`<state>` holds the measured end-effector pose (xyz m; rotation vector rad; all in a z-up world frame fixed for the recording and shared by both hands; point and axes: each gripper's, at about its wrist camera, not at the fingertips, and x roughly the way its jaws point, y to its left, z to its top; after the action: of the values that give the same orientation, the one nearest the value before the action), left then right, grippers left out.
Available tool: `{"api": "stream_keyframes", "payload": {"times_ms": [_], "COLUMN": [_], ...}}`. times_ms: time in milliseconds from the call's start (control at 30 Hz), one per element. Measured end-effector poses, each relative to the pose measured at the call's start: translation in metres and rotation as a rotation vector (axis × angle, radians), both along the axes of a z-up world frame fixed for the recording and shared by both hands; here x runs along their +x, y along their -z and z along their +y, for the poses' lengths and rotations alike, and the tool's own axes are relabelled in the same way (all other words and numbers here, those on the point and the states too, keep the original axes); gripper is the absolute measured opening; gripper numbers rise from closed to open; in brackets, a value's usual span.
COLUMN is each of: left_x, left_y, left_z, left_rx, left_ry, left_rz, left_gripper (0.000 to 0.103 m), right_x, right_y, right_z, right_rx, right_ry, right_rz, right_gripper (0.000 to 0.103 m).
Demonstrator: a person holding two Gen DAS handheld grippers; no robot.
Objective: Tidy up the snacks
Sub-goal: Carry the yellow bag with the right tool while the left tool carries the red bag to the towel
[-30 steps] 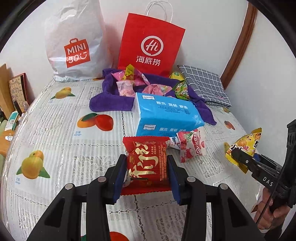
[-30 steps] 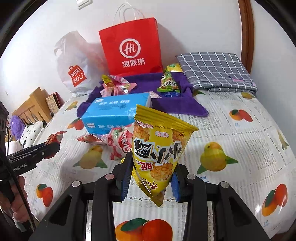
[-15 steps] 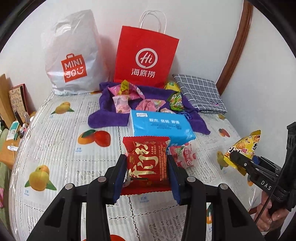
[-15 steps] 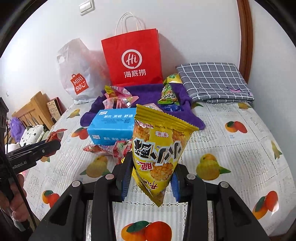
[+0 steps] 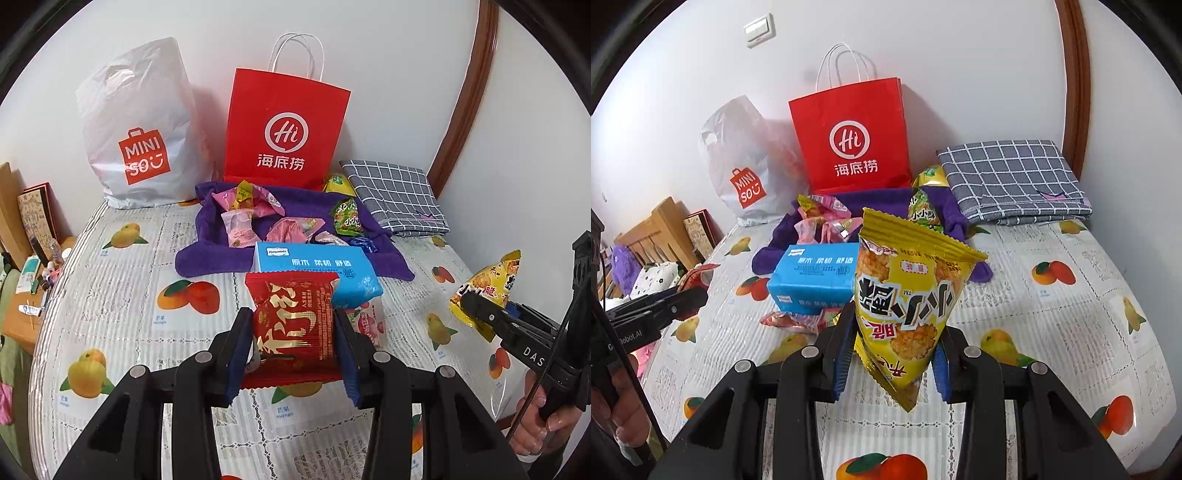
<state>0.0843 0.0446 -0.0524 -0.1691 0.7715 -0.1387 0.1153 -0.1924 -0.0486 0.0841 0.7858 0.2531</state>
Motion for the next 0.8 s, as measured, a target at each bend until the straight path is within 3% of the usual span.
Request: {"api": "stream_keyframes", "payload": {"times_ms": [800], "left_x": [0.034], "left_y": [-0.012], "left_z": [0.004], "left_rx": [0.027], "left_ry": [0.019], "left_rz": [-0.015], "left_gripper": [0.041], "right_x": [0.035], "right_y": [-0.015], "right_z": [0.019], "right_rx": [-0.017], "right_ry": [-0.01], "right_rz": [-0.025], "right_gripper": [0.037]}}
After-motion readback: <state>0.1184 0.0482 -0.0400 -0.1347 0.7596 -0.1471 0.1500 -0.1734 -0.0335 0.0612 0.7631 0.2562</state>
